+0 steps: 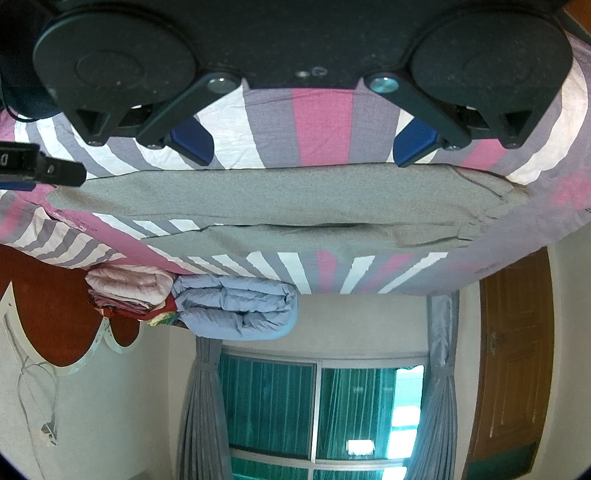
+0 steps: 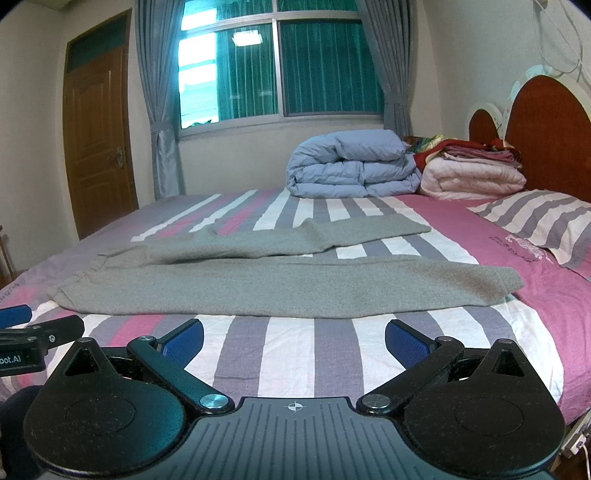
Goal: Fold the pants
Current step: 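Lower both tools onto the sweatpants legs and close on the cuffs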
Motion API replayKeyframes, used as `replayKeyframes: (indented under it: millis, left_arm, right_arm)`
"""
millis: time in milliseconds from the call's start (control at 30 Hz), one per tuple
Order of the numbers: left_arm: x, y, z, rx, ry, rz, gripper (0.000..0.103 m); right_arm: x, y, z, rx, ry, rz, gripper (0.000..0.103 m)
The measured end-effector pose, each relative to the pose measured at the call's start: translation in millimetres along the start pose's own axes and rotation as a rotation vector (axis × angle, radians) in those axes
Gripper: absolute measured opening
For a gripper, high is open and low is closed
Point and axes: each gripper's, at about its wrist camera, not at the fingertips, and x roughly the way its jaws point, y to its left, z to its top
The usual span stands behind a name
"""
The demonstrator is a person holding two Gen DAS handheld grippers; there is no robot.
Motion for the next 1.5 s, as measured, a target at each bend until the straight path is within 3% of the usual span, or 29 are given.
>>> replayKeyframes:
  millis: [200,267,367,500,667,700,767,800,933,1067,1167,1333,1433,1500]
  left_arm:
    - [16.6,40.0,27.6,0.014,-0.032,0.1,0.097]
    - [29.7,60.3,40.5,0.01,-0.02,0.098,0.097]
    - [54.1,93.1,58.8,-0.021,0.012,0.159,0.097]
    - [82.7,142.7,78.9,-0.089,0.027,0.162,0.097]
    - [140.9,195.5,109.9,-0.025,0.074,0.192,0.097]
    - [159.6,206.6,117.3,0.001,0.102,0.197,0.097]
    - [198.4,224.7,130.9,0.069,0.144,0.209,0.097]
    - [219.1,234.9,137.0,0.109,0.158,0.214,0.095]
    - [304.5,280.9,149.0,0.124,0.266,0.16,0.068]
    - [368.9,315.8,146.4,0.082,0.322,0.125,0.068]
    - [406.3,338.1,140.1,0.035,0.368,0.132,0.068]
    - [440.7,367.1,129.7,-0.034,0.389,0.097,0.061]
    - [455.9,375.3,127.1,-0.026,0.411,0.054,0.063]
    - [465.9,380.5,128.3,-0.03,0.421,0.025,0.065]
  right_arm:
    - [8.5,-2.6,29.5,-0.03,-0.087,0.122,0.103]
    - [26.7,-4.5,52.2,-0.028,-0.07,0.147,0.103]
    - [55.8,-5.2,84.2,-0.039,-0.059,0.168,0.103]
    - [92.5,-3.6,119.6,-0.087,-0.067,0.196,0.103]
    - [152.1,11.4,154.4,-0.167,-0.063,0.27,0.103]
    - [173.2,16.4,159.0,-0.171,-0.034,0.29,0.103]
    - [239.9,22.0,167.6,-0.085,0.252,0.475,0.103]
    - [271.0,25.9,171.1,-0.057,0.358,0.502,0.103]
    - [342.6,51.3,190.9,-0.207,0.271,0.376,0.103]
    - [424.5,72.2,198.8,-0.215,0.302,0.383,0.103]
    - [476.0,84.9,198.1,-0.236,0.317,0.437,0.103]
    - [538.0,114.3,184.3,-0.278,0.344,0.51,0.102]
    - [559.1,129.3,176.1,-0.295,0.364,0.533,0.076]
    - [570.1,135.2,171.7,-0.296,0.379,0.536,0.076]
